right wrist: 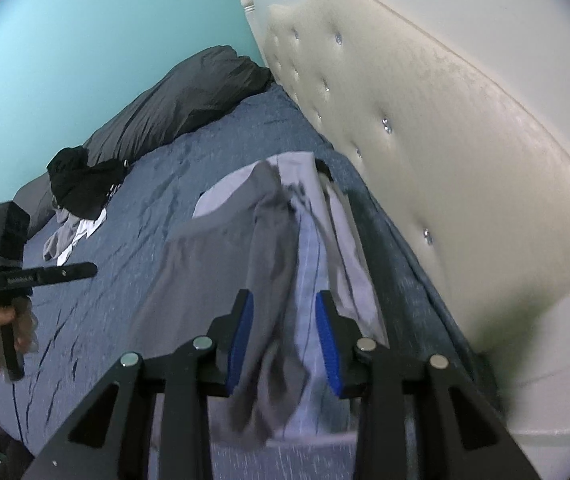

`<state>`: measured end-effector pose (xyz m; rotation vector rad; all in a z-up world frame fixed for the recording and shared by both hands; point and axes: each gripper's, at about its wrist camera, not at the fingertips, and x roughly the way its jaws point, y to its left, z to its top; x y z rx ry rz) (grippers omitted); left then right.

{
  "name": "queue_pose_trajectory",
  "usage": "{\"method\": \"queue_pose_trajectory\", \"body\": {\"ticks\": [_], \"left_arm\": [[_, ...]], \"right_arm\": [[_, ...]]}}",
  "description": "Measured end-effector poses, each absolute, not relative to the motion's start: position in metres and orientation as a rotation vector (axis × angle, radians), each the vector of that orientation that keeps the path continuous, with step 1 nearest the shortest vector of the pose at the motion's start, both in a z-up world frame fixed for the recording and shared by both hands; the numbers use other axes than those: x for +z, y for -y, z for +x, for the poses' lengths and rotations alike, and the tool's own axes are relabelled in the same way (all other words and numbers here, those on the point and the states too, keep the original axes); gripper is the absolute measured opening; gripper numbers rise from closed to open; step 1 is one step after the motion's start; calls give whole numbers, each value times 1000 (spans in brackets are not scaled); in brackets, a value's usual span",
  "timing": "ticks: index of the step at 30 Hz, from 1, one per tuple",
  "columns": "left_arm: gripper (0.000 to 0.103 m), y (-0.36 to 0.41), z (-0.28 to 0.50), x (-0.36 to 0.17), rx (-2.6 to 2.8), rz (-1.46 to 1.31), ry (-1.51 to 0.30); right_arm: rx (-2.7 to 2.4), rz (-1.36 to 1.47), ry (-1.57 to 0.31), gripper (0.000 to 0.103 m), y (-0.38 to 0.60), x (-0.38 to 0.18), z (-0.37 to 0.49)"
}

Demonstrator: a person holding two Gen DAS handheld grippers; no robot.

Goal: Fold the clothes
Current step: 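Withdraw both open tools from the placed briefs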

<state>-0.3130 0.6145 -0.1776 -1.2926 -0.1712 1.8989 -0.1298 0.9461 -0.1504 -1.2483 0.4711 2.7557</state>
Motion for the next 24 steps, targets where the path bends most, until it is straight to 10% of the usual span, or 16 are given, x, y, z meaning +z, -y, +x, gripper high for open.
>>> {"method": "queue_pose_trajectory", "body": {"ticks": [7,14,24], "left_arm": [[36,-595,-286,-171,1895,-1268,116],[36,-584,-273,-165,1895,-1256,103],[37,-577,-269,-160,1894,-1250,112]], "right_arm": [[2722,-1323,-435,31,-933,-170,-118],[2699,-1357,-370,1,-923,-183,-116],[2638,-1136,-512,1,-933,-163,-72]]}}
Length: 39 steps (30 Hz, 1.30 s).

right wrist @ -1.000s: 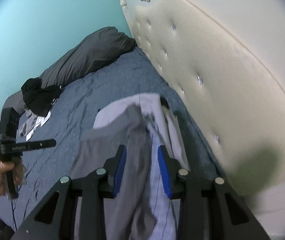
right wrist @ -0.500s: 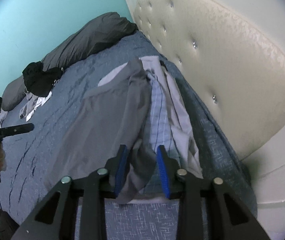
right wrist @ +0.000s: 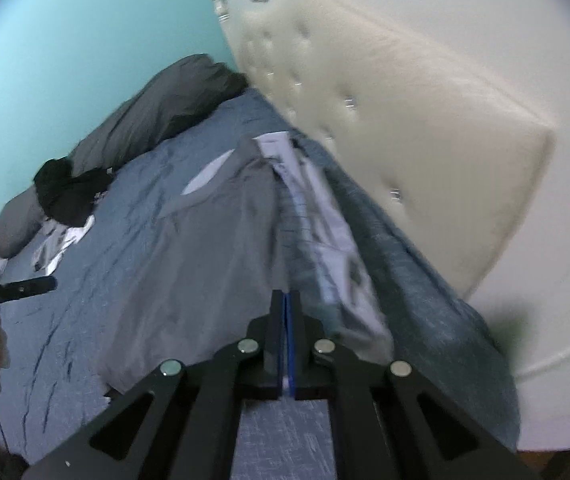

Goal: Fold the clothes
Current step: 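Withdraw both open tools from the placed briefs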

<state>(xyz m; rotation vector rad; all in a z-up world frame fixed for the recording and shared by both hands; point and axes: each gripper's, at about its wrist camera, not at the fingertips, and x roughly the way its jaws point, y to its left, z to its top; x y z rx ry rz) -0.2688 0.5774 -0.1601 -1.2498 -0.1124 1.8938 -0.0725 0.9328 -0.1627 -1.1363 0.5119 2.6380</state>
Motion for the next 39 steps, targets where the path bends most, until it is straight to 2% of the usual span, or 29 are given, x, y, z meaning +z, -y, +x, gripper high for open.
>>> {"method": "queue_pose_trajectory", "body": {"ticks": [7,14,20,29,39], "left_arm": [[37,-578,-264,-159,1886,-1252,107],[37,-569,-264,-154,1892,-1245,111],[38,-564,-264,-152,1900,-1246,114],[39,-563,-254,-152,1889,-1241,101],[39,-561,-250,-154,1887,-1245,101]], "right_arm": [[2603,-1155,-607,1,-946,-179,-75],[2535,-1142,-566,1,-952,-178,-71],[2667,-1057,-595,1,-943,-162,-71],[2594,-1213,-536,1,-928,-188,-91],[2583,-1060,-617,2,-939,-179,-65]]}}
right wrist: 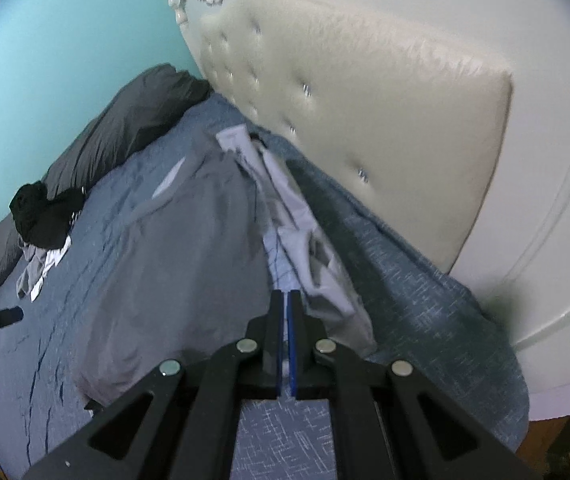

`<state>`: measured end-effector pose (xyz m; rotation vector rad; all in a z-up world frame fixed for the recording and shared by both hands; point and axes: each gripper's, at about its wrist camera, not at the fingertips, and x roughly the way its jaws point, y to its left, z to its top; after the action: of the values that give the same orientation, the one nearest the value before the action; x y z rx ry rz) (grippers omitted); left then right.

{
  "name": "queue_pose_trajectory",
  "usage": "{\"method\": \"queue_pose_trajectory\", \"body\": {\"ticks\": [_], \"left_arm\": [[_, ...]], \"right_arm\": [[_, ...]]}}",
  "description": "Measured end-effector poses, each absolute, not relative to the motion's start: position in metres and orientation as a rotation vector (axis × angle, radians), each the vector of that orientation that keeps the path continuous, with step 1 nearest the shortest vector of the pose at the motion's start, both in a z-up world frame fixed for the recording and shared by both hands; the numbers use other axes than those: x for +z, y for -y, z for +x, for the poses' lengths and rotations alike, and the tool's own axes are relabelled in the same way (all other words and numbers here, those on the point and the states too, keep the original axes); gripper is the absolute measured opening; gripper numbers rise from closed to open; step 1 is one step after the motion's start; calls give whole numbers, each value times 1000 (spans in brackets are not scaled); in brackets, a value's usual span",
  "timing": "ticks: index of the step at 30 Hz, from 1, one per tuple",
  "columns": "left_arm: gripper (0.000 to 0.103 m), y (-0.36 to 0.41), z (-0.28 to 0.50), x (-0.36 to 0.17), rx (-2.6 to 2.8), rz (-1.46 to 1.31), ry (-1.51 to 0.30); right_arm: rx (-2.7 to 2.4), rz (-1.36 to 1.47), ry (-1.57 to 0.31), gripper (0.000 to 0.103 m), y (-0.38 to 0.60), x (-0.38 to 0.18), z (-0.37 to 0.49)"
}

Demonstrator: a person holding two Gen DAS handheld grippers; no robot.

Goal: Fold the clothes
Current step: 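Withdraw both open tools from the placed briefs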

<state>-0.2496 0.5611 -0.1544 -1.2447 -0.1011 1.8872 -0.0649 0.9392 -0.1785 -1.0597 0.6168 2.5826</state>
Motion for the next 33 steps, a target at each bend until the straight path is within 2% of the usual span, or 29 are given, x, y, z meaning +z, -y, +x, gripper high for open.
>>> {"method": "queue_pose_trajectory", "body": {"ticks": [11,24,33], "left_arm": [[40,-559,-238,-150,1897,-1238,80],[45,-551,-220,-133,1916,-1205,65],[49,-546,-219,-135,1931,-1194,50]], "right_arm": [[2610,-1115,-608,1,-925,-181,-78],[2639,-1073,-557,3,-898,-156,-73],[2665,-1066,-618,4,-898,-141,-98]]}}
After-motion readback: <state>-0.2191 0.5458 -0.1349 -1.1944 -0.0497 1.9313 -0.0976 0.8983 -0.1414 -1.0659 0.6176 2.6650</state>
